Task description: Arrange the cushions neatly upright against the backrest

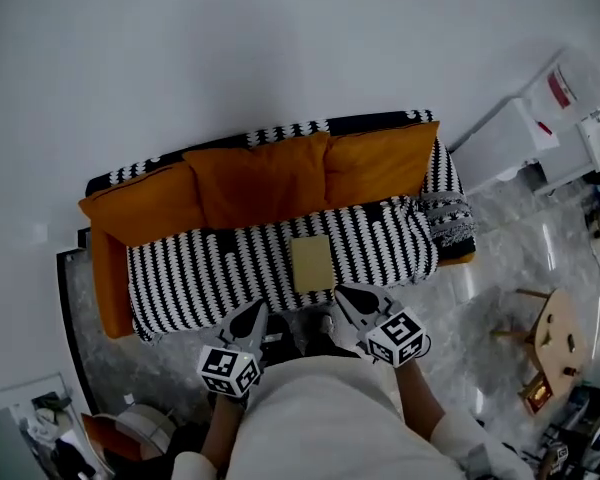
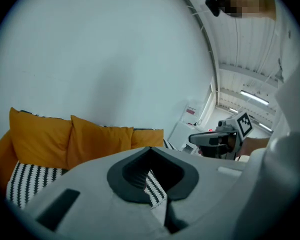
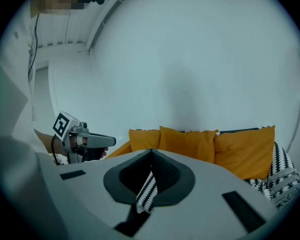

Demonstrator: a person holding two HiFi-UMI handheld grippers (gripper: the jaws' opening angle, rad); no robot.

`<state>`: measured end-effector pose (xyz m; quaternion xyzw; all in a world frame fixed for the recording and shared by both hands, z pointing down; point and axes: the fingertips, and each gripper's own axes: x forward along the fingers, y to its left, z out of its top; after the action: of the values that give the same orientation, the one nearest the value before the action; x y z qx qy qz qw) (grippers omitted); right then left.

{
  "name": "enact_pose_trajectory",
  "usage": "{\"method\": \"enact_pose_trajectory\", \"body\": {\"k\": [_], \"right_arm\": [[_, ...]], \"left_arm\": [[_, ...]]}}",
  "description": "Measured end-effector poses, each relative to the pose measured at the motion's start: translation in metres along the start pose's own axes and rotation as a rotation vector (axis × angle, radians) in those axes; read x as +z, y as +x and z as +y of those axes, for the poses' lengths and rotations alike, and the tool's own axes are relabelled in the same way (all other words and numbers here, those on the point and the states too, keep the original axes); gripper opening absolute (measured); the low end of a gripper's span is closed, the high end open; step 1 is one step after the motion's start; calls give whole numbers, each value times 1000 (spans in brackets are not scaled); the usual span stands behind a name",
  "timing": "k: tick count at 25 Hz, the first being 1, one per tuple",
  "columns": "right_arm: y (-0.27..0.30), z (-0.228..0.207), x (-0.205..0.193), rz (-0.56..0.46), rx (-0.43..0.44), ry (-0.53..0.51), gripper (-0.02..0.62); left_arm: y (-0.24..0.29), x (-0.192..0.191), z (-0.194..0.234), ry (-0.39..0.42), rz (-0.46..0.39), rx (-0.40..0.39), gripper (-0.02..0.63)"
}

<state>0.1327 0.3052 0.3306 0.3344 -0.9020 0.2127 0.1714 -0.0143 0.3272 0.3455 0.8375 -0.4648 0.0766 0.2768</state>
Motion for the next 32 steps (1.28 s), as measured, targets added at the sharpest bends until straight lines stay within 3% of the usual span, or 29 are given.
{"method": "enact_pose_trajectory", "body": {"k": [3, 7, 11, 18, 32], "right_arm": [[-25, 6, -25, 4, 52, 20, 8], [-50, 18, -43, -4, 128, 12, 8], [-67, 34, -45, 12, 160, -58, 8], [-83, 39, -36, -33, 177, -47, 8], [-88, 56, -34, -72, 238, -72, 6]], "left_arm": [[-8, -28, -42, -3, 9, 33, 11], [-24, -60, -77, -85, 1, 87, 11], [-34, -63, -99, -64, -4, 87, 11], [-31, -55, -112, 115, 16, 132, 11], [-66, -52, -86, 103, -18, 254, 11]]}}
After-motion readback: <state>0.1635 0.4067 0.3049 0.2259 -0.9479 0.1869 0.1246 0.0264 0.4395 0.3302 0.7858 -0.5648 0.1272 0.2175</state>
